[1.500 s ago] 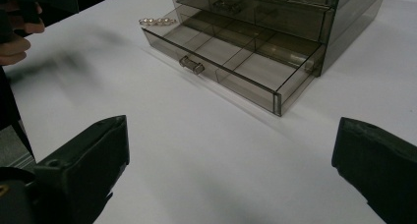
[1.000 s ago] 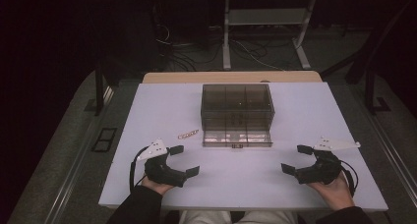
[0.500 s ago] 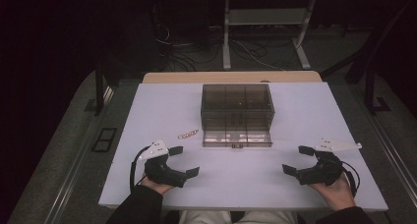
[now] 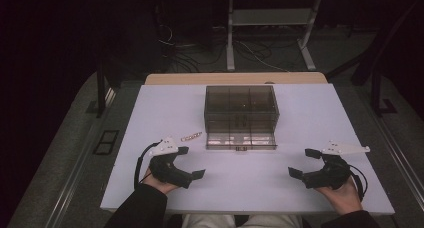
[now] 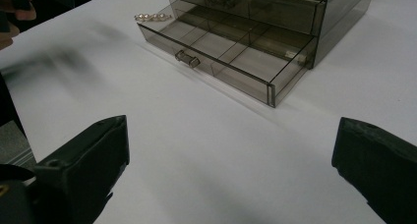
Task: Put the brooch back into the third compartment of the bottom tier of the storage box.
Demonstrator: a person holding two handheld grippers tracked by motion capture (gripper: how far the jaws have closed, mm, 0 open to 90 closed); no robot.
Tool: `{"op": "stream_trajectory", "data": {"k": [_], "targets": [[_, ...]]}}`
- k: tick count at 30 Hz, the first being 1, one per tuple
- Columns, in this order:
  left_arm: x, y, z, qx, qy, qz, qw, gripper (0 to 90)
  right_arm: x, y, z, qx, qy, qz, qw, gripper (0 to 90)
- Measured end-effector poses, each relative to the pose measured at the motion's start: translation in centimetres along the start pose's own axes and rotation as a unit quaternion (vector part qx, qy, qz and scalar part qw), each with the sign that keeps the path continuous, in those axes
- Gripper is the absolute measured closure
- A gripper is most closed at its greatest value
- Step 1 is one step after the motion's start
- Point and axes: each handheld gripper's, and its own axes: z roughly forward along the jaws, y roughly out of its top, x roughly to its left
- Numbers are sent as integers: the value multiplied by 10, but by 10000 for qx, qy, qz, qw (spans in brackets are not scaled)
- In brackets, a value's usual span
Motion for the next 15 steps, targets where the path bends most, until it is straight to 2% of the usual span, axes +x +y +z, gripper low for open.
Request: {"op": "stream_trajectory", "data": {"k": [7, 15], "targets": [[4, 10, 1, 179, 81, 91, 9998, 0, 0, 0, 1, 30, 2, -2, 10000, 4], [12, 19, 0, 328, 88, 89, 9994, 0, 0, 0, 1, 42, 15, 13, 10000, 4]]}}
